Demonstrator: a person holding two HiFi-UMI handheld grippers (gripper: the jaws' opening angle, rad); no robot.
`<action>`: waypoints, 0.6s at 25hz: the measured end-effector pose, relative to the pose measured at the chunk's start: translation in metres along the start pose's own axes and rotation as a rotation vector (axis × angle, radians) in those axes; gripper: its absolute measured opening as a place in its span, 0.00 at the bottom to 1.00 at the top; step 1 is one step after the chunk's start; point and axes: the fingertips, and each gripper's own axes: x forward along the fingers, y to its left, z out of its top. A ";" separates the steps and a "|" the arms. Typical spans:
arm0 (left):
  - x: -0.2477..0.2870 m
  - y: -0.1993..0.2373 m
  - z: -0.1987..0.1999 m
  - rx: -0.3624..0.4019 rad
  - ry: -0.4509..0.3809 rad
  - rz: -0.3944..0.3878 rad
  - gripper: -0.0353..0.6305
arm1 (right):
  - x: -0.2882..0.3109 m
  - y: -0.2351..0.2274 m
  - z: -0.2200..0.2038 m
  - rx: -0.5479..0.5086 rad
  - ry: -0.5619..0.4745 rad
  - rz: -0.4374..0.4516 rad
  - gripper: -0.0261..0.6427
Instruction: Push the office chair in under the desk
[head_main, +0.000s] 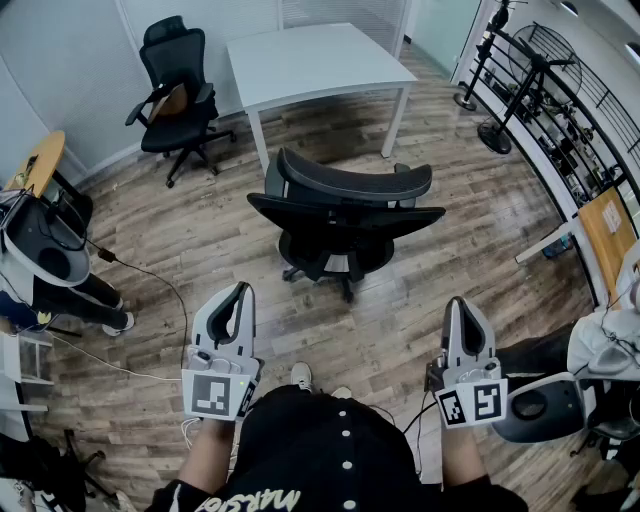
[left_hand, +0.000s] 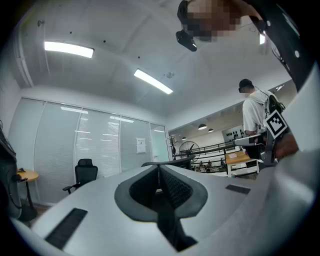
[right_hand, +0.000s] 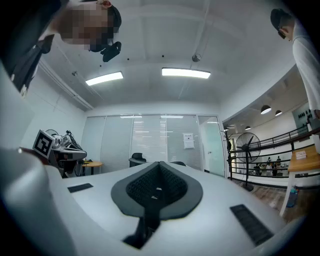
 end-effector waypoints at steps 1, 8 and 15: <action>0.000 0.000 -0.001 -0.001 0.001 -0.001 0.09 | 0.000 0.001 0.000 -0.001 0.000 0.000 0.08; 0.000 0.002 -0.004 -0.005 0.004 -0.005 0.09 | 0.002 0.005 -0.002 -0.008 0.006 0.004 0.08; 0.004 0.004 -0.001 -0.022 -0.018 -0.005 0.09 | 0.002 0.010 0.009 0.056 -0.075 0.060 0.08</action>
